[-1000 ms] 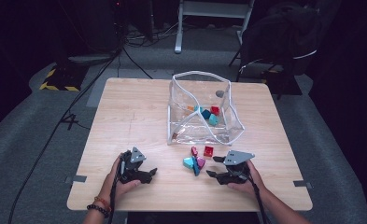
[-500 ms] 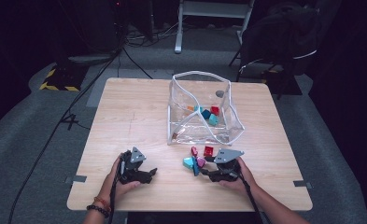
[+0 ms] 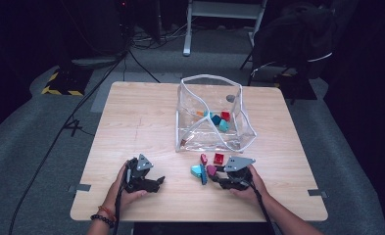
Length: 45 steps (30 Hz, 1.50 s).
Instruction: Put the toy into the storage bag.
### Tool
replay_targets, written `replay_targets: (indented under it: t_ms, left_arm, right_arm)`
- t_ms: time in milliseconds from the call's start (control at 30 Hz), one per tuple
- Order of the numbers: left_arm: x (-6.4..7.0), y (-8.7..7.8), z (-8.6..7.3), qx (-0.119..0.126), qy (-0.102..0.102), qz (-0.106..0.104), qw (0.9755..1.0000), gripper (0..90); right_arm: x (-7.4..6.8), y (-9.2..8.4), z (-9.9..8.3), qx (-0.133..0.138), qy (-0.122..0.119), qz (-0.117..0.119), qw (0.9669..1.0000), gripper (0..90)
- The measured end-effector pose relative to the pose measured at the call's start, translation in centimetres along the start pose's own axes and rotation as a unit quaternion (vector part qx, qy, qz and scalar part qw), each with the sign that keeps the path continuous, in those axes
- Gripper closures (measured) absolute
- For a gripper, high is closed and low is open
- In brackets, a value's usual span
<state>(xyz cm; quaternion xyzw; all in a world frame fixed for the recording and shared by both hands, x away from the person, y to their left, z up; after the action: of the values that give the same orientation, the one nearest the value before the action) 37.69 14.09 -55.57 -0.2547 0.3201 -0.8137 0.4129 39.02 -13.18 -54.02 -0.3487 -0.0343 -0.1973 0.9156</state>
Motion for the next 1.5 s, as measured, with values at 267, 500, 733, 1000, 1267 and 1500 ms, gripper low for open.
replay_targets:
  t_ms: [267, 500, 733, 1000, 1267, 1500]
  left_arm:
    - [0.0, 0.0, 0.0, 0.0, 0.001, 0.001, 1.0, 14.2]
    - [0.0, 0.0, 0.0, 0.0, 0.001, 0.0, 1.0, 14.2]
    - [0.0, 0.0, 0.0, 0.0, 0.001, 0.001, 1.0, 14.3]
    - [0.0, 0.0, 0.0, 0.0, 0.001, 0.001, 1.0, 14.3]
    - [0.0, 0.0, 0.0, 0.0, 0.001, 0.001, 1.0, 14.2]
    - [0.0, 0.0, 0.0, 0.0, 0.001, 0.001, 1.0, 14.2]
  right_arm:
    - [0.9, -3.1, -0.2, 0.018, 0.005, -0.021, 0.9996, 59.4]
    - [2.2, -6.7, -0.8, 0.032, 0.019, -0.045, 0.9983, 59.4]
    - [4.0, -9.7, -1.2, 0.038, 0.031, -0.073, 0.9961, 59.4]
    - [6.6, -12.3, -1.3, 0.04, 0.037, -0.106, 0.9928, 59.4]
    - [8.8, -14.2, -0.4, 0.051, 0.047, -0.138, 0.988, 59.4]
    - [9.8, -15.0, 0.4, 0.051, 0.046, -0.152, 0.986, 59.4]
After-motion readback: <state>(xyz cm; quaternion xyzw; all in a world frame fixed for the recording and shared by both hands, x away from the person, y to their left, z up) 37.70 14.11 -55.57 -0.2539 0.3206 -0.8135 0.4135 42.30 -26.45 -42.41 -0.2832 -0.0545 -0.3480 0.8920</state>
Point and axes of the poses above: each handheld gripper's, and its own axes: y roughly forward along the jaws, z roughly out of its top, x roughly to its right, the point moved 7 cm from there along y, roughly forward along the jaws, and after that the axes turned 11 degrees about -y, right-handed, at the moved point
